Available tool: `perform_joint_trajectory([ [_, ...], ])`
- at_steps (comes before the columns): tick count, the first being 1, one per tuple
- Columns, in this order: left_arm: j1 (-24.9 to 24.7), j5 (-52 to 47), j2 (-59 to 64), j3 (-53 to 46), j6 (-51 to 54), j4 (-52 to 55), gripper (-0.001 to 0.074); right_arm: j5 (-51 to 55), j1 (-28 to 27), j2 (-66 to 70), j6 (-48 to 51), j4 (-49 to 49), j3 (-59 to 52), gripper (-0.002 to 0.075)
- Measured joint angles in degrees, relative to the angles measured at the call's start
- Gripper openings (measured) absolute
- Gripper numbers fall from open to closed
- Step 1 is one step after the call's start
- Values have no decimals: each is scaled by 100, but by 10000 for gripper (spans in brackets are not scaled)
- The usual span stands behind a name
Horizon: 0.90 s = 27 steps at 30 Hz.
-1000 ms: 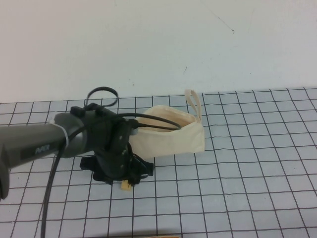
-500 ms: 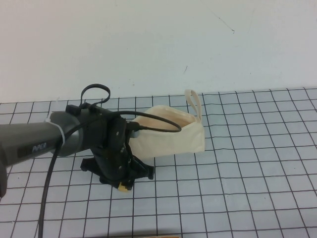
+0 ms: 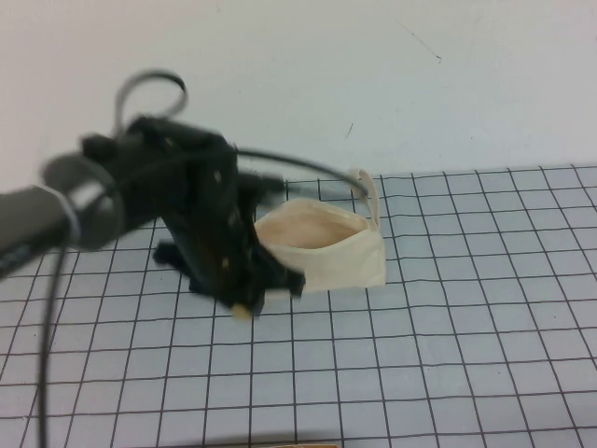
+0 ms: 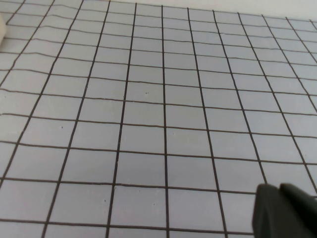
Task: Put eraser into pencil case
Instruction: Place the eraser on the pencil case
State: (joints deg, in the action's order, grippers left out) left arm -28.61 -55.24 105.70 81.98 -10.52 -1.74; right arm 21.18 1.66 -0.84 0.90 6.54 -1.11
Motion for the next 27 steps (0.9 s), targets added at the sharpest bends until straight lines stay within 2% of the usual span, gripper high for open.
perform_joint_trajectory([
  [5,0,992,-590,346,13,38,185,0,0,0,0,0,0,-1],
  [10,0,2252,-429,384,13,174,185,0,0,0,0,0,0,-1],
  [15,0,2320,117,488,13,63,191,0,0,0,0,0,0,-1],
  [18,0,2223,323,584,13,94,295,0,0,0,0,0,0,-1],
  [20,0,2184,368,592,13,174,403,0,0,0,0,0,0,-1],
  [22,0,2101,381,658,13,174,449,0,0,0,0,0,0,-1],
  [24,0,1942,381,803,13,243,428,0,0,0,0,0,0,-1],
  [27,0,1607,260,1129,13,488,277,0,0,0,0,0,0,-1],
])
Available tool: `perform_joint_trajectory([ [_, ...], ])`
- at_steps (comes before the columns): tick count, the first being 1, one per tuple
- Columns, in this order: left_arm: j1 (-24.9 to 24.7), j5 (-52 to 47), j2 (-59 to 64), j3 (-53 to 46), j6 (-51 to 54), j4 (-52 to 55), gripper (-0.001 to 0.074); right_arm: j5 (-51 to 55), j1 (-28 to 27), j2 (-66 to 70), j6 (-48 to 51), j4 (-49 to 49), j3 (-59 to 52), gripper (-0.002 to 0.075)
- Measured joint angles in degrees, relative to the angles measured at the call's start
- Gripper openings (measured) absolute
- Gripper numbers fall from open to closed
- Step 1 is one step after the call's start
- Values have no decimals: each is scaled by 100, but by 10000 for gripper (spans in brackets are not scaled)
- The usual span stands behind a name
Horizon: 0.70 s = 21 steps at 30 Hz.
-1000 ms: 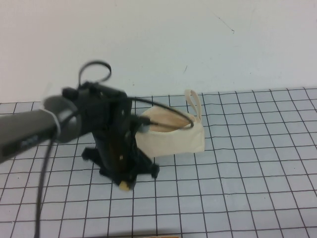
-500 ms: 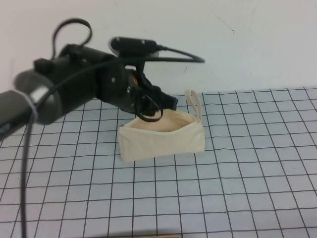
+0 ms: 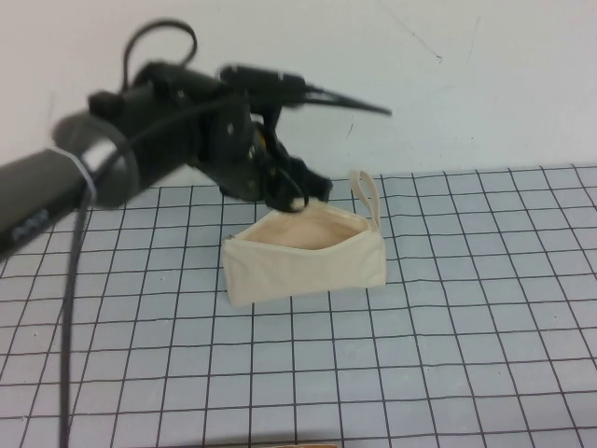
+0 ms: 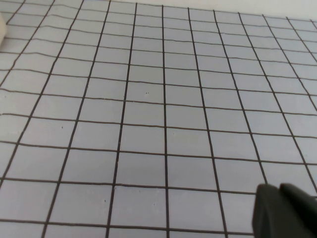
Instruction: Put eraser into pencil case
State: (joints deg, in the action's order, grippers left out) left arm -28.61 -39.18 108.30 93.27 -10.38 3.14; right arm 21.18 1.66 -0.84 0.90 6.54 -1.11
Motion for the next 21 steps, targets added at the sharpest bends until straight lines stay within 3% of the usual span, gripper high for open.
perform_joint_trajectory([
  [2,0,-205,-191,255,15,245,131,0,0,0,0,0,0,-1],
  [6,0,-351,-831,559,15,726,25,0,0,0,0,0,0,-1],
  [17,0,163,-3651,614,-499,2084,0,0,0,0,0,0,0,-1],
  [21,0,426,-5019,-145,-714,2321,0,0,0,0,0,0,0,-1],
])
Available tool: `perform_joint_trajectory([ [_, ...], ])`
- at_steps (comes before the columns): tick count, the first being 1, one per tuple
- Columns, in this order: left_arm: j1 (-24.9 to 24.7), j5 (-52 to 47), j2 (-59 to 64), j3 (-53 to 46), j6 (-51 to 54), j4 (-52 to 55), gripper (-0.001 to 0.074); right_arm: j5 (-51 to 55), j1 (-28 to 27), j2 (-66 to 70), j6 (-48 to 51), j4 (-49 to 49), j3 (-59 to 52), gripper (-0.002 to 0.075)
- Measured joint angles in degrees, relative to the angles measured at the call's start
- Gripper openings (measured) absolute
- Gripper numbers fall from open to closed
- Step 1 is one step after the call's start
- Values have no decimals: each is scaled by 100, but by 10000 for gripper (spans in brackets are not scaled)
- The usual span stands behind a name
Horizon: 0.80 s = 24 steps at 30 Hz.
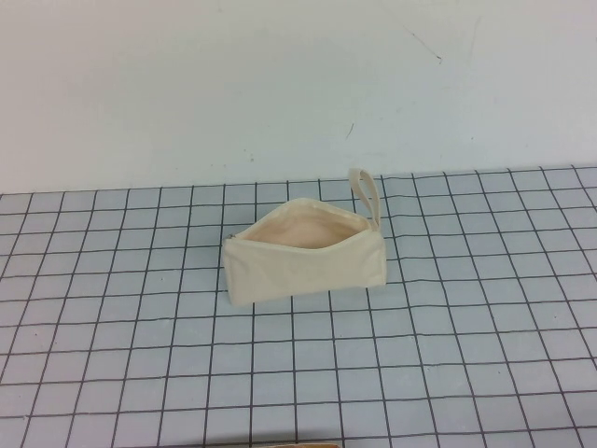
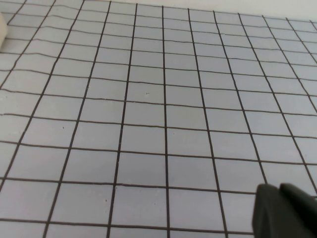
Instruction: Put eraser into pencil case
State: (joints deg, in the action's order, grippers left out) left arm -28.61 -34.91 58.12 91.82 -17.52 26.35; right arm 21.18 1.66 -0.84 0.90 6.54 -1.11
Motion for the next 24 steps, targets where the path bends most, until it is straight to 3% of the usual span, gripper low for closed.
perform_joint_trajectory([
  [11,0,773,-1779,-3123,-204,10,0,0,0,0,0,0,0,-1],
  [20,0,1822,-2189,-5619,-686,-2,-1,0,0,0,0,0,0,-1],
  [24,0,2364,-2189,-6272,-851,20,-1,0,0,0,0,0,0,-1],
])
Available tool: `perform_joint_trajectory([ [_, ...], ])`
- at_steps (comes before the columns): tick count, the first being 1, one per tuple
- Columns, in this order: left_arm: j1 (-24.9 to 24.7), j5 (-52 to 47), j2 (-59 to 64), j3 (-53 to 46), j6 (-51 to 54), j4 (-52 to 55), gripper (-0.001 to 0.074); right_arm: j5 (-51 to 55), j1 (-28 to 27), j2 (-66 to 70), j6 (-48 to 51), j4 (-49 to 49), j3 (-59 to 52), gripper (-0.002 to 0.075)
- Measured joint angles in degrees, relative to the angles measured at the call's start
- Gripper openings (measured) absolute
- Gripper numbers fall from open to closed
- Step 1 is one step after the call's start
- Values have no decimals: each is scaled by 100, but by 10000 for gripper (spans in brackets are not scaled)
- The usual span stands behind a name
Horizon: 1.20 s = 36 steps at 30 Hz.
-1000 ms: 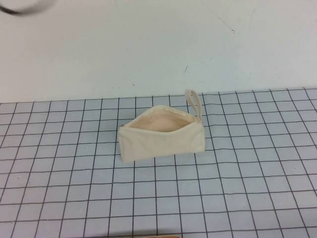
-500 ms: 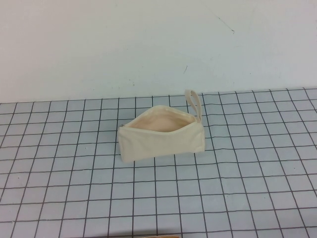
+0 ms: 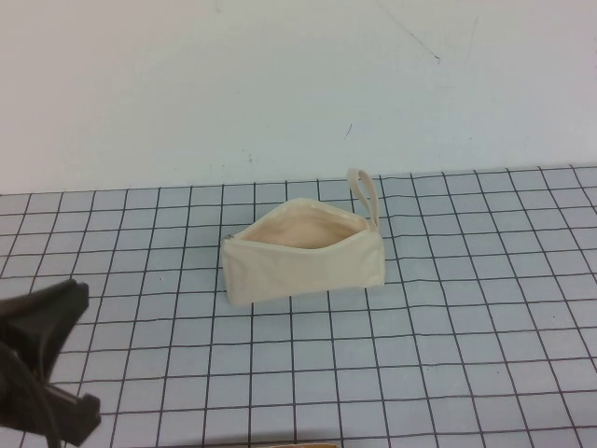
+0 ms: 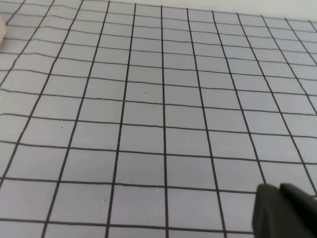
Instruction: Put eraser into pencil case
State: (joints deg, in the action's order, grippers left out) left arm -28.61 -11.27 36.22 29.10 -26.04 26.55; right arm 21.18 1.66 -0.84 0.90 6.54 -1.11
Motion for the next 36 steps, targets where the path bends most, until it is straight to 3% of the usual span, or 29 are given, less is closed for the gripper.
perform_joint_trajectory([
  [20,0,61,-80,-536,-81,23,-1,0,0,0,0,0,0,-1],
  [31,1795,-74,-2540,-1361,-564,-287,-1,0,0,0,0,0,0,-1],
  [36,2360,-86,-3503,-2045,-752,-401,-1,0,0,0,0,0,0,-1],
])
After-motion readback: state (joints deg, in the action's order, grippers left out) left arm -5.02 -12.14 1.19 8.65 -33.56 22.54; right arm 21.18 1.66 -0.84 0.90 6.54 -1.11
